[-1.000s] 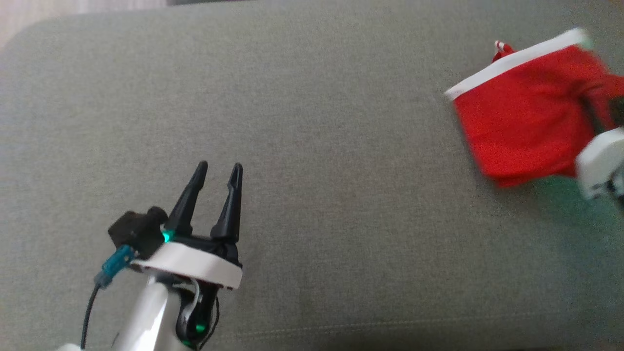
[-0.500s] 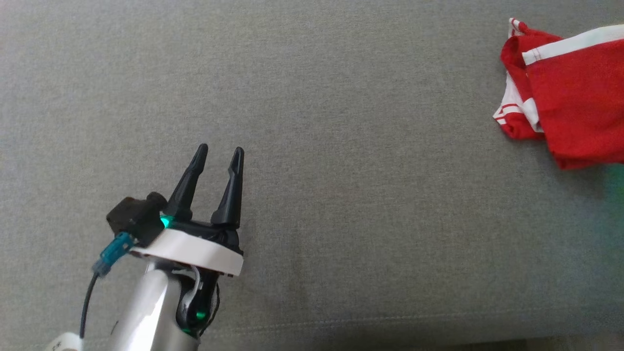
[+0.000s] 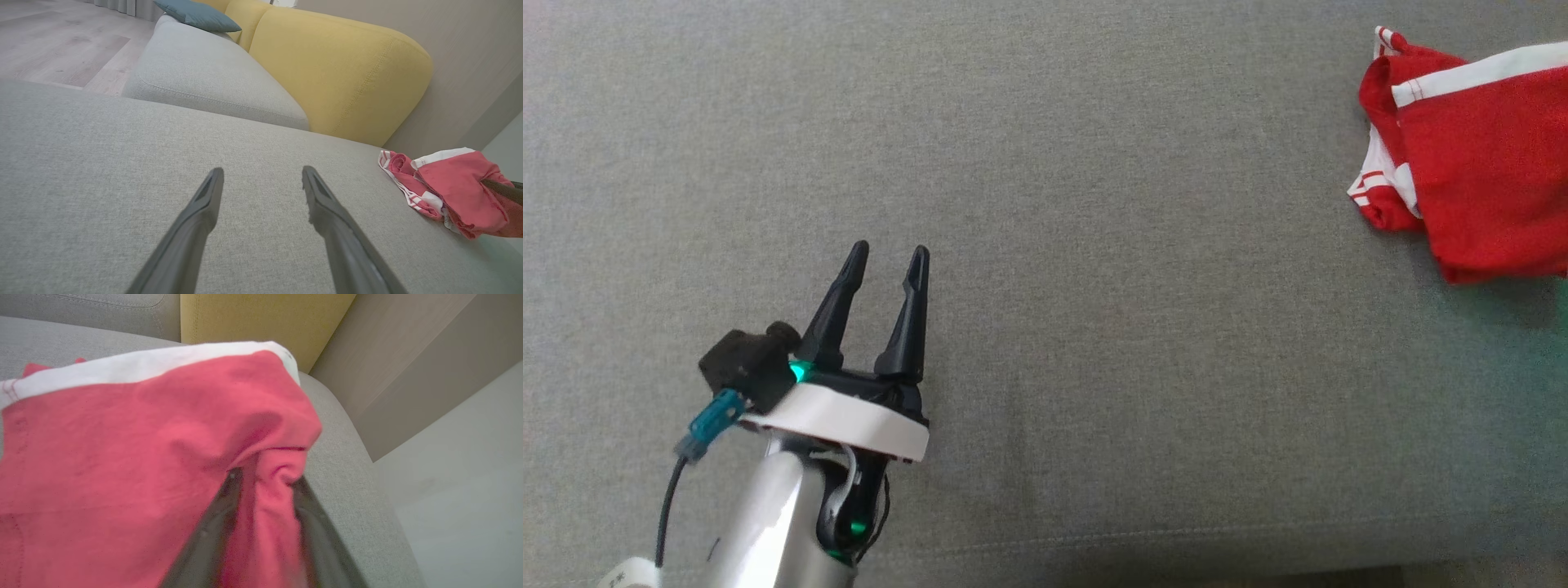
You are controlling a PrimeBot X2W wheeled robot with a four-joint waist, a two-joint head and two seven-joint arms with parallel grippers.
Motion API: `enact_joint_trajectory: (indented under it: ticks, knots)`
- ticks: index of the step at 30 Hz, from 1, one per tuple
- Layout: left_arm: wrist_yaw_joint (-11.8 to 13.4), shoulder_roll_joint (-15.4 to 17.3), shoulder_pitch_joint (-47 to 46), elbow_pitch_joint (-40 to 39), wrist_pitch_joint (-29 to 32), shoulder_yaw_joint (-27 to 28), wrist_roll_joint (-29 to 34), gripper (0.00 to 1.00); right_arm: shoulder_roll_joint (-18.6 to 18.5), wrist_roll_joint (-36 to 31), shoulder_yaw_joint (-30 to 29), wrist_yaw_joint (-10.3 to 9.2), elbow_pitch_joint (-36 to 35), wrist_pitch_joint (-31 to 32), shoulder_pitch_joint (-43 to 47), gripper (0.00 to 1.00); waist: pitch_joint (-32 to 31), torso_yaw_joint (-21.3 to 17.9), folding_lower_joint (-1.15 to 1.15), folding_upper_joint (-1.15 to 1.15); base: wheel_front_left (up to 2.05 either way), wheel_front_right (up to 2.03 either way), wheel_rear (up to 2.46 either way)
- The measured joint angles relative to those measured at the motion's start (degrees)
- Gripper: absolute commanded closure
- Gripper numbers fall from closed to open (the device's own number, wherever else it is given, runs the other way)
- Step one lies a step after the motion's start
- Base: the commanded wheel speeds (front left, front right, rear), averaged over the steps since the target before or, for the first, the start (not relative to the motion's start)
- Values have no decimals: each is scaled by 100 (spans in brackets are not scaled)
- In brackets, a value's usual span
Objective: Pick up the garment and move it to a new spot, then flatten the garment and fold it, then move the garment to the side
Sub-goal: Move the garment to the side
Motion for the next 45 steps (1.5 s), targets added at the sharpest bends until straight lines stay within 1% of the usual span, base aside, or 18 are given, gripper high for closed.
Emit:
enact_joint_trajectory:
  ticks: [4, 9, 12, 15, 21, 25, 26, 29, 34, 37, 38, 42, 45]
  knots:
    - [0, 0, -1, 8, 0, -8, 0, 0, 81, -25, -3, 0, -204, -18, -4, 0, -28, -19, 0, 0, 0, 0, 0]
    - [0, 0, 0, 67, 0, -19, -1, 0, 142, -113, -57, 0, -446, -190, -13, 0, -125, -5, 0, 0, 0, 0, 0]
    - [0, 0, 3, 82, 0, -18, -2, 0, 285, -158, -29, 0, -609, -365, -18, 0, -222, 11, 0, 0, 0, 0, 0]
    - [0, 0, 20, 88, 0, -4, -2, 0, 552, -104, 24, 0, -784, -590, -21, 0, -360, 21, 0, 0, 0, 0, 0]
    - [0, -1, 98, 19, 0, 136, -85, 0, 1279, 405, 339, 0, -1318, -1124, 125, 0, -730, 37, 0, 0, 0, 0, 0]
    - [3, 1, 311, -31, 0, 243, -103, 0, 1708, 705, 542, 0, -1630, -1486, 754, 0, -1002, 61, 0, 0, 0, 0, 0]
    - [3, 1, 311, -31, 0, 243, -103, 0, 1708, 705, 542, 0, -1630, -1486, 754, 0, -1002, 61, 0, 0, 0, 0, 0]
    - [8, 1, 463, -44, 0, 243, -103, 0, 1895, 920, 684, 0, -1766, -1773, 1398, 0, -1200, 94, 0, 0, 0, 0, 0]
    - [57, 1, 682, -47, 0, 248, -124, 0, 1975, 1189, 797, 0, -1978, -2243, 2228, 0, -1472, 155, 0, 0, 0, 0, 0]
    - [93, 2, 850, -26, 0, 266, -192, 0, 2002, 1775, 953, 0, -2004, -2482, 2622, 0, -1623, 180, 0, 0, 0, 0, 0]
    - [105, 3, 910, -24, 0, 266, -192, 0, 2009, 1858, 1010, 0, -2008, -2537, 2743, 0, -1660, 183, 0, 0, 0, 0, 0]
    - [119, 3, 1056, -5, 0, 303, -156, 0, 2027, 1891, 1167, 0, -2069, -2652, 3080, 0, -1739, 184, 0, 0, 0, 0, 0]
    - [160, 8, 1105, -5, 0, 378, -123, 0, 2026, 2076, 1196, 0, -2102, -2694, 3172, 0, -1776, 179, 0, 0, 0, 0, 0]
